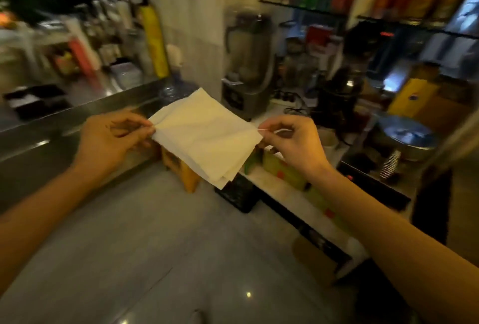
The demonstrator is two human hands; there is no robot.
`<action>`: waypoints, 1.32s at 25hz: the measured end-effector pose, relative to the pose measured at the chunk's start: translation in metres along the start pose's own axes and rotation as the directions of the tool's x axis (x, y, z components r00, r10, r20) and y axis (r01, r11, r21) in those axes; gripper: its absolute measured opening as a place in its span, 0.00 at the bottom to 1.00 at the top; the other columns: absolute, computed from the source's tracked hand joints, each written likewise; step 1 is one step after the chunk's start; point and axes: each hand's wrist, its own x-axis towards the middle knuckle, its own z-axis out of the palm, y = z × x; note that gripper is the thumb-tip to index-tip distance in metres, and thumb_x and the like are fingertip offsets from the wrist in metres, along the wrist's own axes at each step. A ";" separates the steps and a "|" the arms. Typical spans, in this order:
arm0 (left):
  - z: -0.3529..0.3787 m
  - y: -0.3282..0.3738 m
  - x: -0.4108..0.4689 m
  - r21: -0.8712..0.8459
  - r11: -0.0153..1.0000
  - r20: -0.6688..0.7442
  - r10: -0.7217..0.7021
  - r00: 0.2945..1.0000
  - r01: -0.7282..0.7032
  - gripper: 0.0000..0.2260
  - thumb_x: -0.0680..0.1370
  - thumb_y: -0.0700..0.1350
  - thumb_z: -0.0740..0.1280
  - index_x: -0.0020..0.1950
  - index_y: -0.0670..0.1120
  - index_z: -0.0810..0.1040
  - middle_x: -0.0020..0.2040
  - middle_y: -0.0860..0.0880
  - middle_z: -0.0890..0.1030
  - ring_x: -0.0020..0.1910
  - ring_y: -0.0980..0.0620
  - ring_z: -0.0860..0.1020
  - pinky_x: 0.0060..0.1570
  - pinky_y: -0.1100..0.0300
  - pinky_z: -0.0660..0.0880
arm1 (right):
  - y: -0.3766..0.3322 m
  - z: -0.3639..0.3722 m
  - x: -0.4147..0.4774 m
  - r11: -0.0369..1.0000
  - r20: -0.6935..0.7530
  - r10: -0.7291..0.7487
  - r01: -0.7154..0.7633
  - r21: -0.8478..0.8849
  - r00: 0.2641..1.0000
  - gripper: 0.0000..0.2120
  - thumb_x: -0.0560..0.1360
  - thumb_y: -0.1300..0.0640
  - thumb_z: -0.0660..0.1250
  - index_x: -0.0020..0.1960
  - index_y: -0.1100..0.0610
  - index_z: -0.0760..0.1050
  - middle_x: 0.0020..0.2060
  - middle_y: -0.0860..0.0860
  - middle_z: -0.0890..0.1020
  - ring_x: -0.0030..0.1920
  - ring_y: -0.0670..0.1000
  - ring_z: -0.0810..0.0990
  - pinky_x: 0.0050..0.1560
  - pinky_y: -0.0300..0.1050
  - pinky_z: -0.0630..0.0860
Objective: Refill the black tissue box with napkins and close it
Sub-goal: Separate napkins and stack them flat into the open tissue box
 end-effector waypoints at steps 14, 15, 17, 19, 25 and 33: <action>-0.314 -0.141 -0.084 0.226 0.909 -0.506 -0.198 0.840 0.350 0.05 0.75 0.41 0.71 0.46 0.52 0.81 0.43 0.62 0.83 0.34 0.56 0.81 0.35 0.68 0.77 | -0.076 0.407 0.118 0.952 0.444 -0.253 0.139 0.272 0.860 0.05 0.74 0.63 0.72 0.49 0.59 0.83 0.41 0.50 0.85 0.38 0.47 0.84 0.39 0.41 0.82; -0.326 -0.146 -0.087 0.229 0.899 -0.537 -0.204 0.819 0.374 0.06 0.75 0.42 0.71 0.46 0.53 0.81 0.44 0.62 0.83 0.34 0.56 0.81 0.35 0.69 0.77 | -0.079 0.429 0.124 0.951 0.469 -0.253 0.127 0.283 0.847 0.06 0.74 0.63 0.72 0.50 0.60 0.82 0.42 0.51 0.85 0.39 0.47 0.84 0.40 0.43 0.82; -0.341 -0.156 -0.088 0.247 0.881 -0.576 -0.202 0.792 0.404 0.06 0.75 0.42 0.71 0.45 0.54 0.80 0.45 0.60 0.82 0.34 0.55 0.81 0.34 0.69 0.76 | -0.082 0.461 0.138 0.947 0.501 -0.258 0.113 0.301 0.826 0.06 0.74 0.62 0.72 0.51 0.60 0.82 0.43 0.52 0.85 0.40 0.48 0.84 0.41 0.44 0.83; -0.354 -0.170 -0.084 0.244 0.863 -0.620 -0.213 0.755 0.443 0.06 0.75 0.43 0.72 0.44 0.55 0.81 0.43 0.61 0.82 0.33 0.55 0.81 0.34 0.67 0.76 | -0.080 0.492 0.156 0.940 0.541 -0.277 0.107 0.325 0.794 0.06 0.74 0.62 0.72 0.51 0.59 0.82 0.44 0.53 0.85 0.40 0.48 0.85 0.40 0.42 0.82; -0.361 -0.225 -0.032 0.229 0.807 -0.722 -0.235 0.651 0.544 0.05 0.74 0.42 0.72 0.45 0.53 0.81 0.39 0.60 0.82 0.31 0.56 0.80 0.32 0.69 0.74 | -0.060 0.560 0.240 0.925 0.598 -0.310 0.088 0.371 0.739 0.04 0.73 0.60 0.72 0.48 0.54 0.82 0.42 0.50 0.85 0.40 0.49 0.84 0.38 0.43 0.82; -0.362 -0.294 0.087 0.180 0.769 -0.767 -0.281 0.578 0.613 0.03 0.76 0.38 0.71 0.48 0.41 0.81 0.39 0.44 0.82 0.30 0.56 0.79 0.34 0.64 0.77 | -0.025 0.622 0.374 0.917 0.651 -0.311 0.039 0.397 0.692 0.06 0.74 0.61 0.72 0.46 0.51 0.81 0.43 0.46 0.84 0.43 0.47 0.84 0.39 0.41 0.82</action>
